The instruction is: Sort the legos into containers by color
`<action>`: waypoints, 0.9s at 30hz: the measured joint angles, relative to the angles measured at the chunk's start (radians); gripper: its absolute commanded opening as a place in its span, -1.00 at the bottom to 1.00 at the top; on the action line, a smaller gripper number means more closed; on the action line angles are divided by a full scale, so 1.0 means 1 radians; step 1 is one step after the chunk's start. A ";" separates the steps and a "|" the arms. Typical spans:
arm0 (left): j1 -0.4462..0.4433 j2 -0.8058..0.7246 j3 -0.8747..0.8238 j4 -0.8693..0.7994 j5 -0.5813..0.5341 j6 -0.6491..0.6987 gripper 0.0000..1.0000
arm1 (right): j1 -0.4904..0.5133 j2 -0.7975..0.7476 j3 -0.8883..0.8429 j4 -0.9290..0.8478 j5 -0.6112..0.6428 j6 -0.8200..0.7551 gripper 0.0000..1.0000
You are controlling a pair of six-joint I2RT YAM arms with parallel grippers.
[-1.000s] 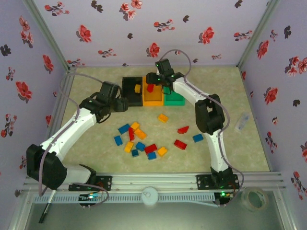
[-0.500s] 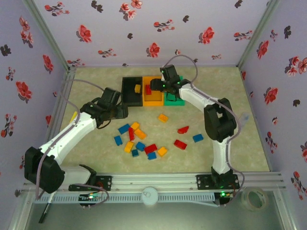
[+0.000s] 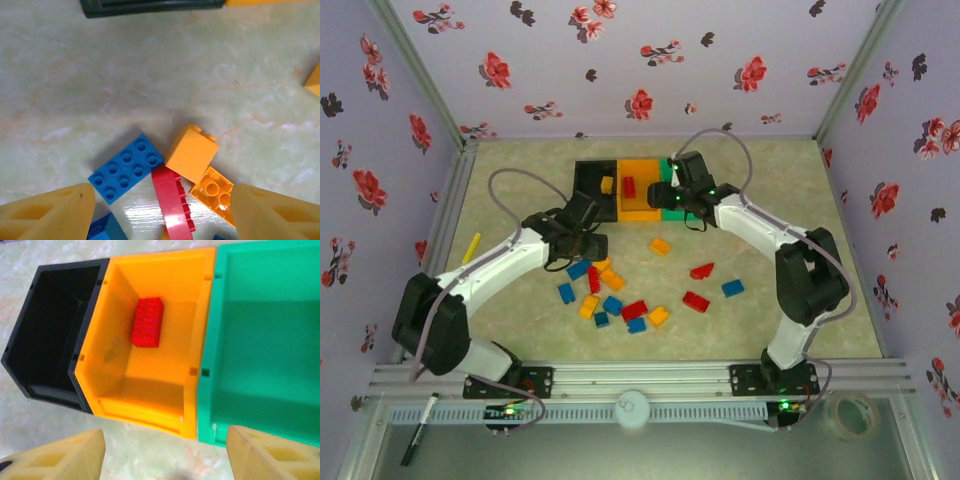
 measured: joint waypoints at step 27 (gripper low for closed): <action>-0.002 0.356 0.204 -0.078 0.123 0.264 0.04 | 0.000 -0.209 -0.231 -0.068 0.029 -0.022 0.31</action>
